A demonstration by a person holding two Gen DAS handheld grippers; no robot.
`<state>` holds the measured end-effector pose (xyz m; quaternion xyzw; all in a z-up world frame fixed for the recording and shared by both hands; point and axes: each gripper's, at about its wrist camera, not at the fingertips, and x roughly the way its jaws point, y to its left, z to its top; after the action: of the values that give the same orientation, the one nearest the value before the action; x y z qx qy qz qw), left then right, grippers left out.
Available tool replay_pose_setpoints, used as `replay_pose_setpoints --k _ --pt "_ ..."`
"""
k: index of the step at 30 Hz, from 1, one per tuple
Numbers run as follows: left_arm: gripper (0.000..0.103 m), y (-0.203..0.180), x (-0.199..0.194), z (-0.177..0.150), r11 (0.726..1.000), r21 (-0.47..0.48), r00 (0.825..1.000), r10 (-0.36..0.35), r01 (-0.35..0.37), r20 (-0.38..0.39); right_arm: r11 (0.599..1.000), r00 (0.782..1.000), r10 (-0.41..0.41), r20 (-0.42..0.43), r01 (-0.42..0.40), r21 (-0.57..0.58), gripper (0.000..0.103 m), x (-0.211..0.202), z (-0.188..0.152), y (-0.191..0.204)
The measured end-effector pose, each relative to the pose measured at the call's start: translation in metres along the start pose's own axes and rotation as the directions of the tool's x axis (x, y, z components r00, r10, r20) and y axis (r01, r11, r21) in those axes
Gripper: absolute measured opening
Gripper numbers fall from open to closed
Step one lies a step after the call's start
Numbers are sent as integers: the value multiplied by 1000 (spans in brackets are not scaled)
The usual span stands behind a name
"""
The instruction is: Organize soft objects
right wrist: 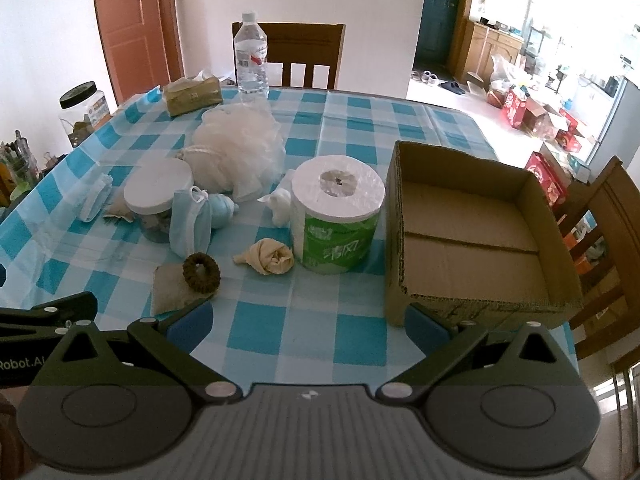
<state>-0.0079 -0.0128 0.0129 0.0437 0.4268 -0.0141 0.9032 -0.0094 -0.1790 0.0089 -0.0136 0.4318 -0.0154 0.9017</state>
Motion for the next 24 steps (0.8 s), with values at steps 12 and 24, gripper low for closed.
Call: replay_pose_setpoints --k 12,24 --pt "102 -3 -1 0 1000 0 1000 0 0 4 1000 1000 3 7 -3 -2 103 -2 0 -6" --pt "102 -18 -7 -1 1000 8 1000 1 -1 24 1000 1000 22 18 -22 -15 103 -6 0 -19"
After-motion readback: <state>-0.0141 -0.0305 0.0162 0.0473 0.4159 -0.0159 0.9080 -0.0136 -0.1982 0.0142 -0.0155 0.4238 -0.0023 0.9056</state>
